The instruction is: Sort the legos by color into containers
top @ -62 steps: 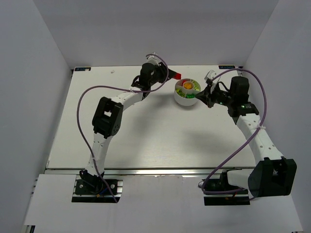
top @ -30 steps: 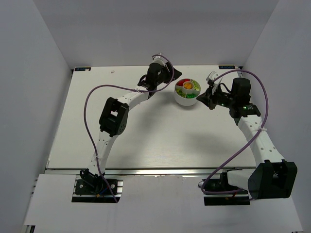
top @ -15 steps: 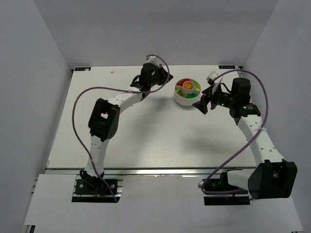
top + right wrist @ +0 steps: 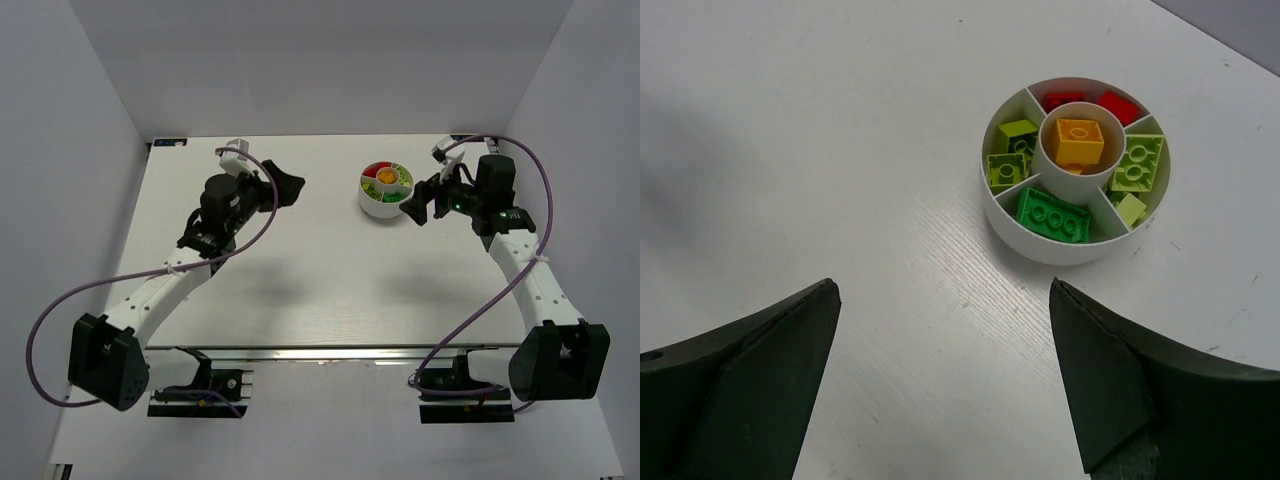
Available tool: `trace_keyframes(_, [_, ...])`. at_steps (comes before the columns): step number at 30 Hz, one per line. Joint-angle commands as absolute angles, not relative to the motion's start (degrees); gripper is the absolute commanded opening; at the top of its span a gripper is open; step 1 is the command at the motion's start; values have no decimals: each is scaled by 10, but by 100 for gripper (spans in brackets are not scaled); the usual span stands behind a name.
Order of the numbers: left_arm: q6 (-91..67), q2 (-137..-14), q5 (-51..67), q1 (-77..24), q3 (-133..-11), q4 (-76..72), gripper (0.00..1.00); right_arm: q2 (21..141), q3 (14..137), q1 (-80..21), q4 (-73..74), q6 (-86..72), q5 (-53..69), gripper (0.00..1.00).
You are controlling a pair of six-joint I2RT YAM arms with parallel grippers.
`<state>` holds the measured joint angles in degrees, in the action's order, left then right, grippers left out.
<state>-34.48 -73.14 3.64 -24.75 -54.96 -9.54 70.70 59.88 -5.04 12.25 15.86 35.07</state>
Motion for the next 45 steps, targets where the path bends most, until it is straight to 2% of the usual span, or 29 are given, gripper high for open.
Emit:
trace_keyframes(1, [-339,-687,20,-249,-512,-49,98,716,642,-46,131,124,329,89])
trace_keyframes(9, [-358,-587,-17,-249,-446,-50,98,707,645,-43,133,52,259,90])
trace_keyframes(15, [-362,-563,-22,-249,-427,-50,98,710,649,-43,135,3,118,89])
trace_keyframes(17, [-362,-560,-28,-250,-424,-47,98,708,643,-43,137,-12,105,89])
trace_keyframes(45, [-358,-510,-69,-249,-411,-8,98,660,576,-44,142,-14,138,89])
